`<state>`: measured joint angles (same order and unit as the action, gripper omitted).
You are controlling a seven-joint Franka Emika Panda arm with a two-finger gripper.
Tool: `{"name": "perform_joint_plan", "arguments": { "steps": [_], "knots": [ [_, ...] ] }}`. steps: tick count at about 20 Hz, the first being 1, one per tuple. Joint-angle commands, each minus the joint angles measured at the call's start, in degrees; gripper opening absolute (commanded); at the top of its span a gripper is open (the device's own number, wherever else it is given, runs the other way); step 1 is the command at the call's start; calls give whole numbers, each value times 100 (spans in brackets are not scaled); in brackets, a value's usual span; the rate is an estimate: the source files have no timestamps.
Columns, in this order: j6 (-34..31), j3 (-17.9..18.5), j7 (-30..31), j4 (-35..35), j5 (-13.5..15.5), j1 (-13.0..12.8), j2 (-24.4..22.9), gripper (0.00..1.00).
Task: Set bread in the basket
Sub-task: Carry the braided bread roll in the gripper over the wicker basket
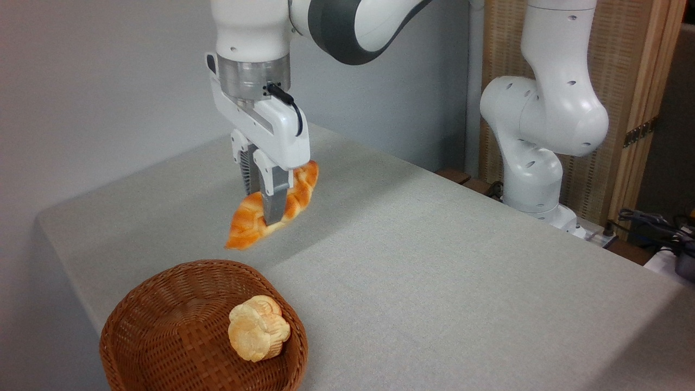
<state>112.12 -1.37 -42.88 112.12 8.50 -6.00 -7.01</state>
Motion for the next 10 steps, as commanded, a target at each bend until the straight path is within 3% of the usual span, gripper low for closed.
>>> {"name": "perform_joint_plan", "arguments": {
  "steps": [1, 6, 7, 8, 9, 10],
  "knots": [
    [501, 93, -256, -181, 204, 20, 260, 41],
    [881, 93, -248, -866, 205, 28, 1069, 45],
    [1090, 93, -239, -867, 213, 28, 1149, 53],
    [1345, 93, -134, -867, 222, 28, 1228, 83],
    [1547, 93, 41, -867, 248, 20, 1324, 99],
    [1715, 93, 156, -867, 249, 20, 1404, 100]
  ]
}}
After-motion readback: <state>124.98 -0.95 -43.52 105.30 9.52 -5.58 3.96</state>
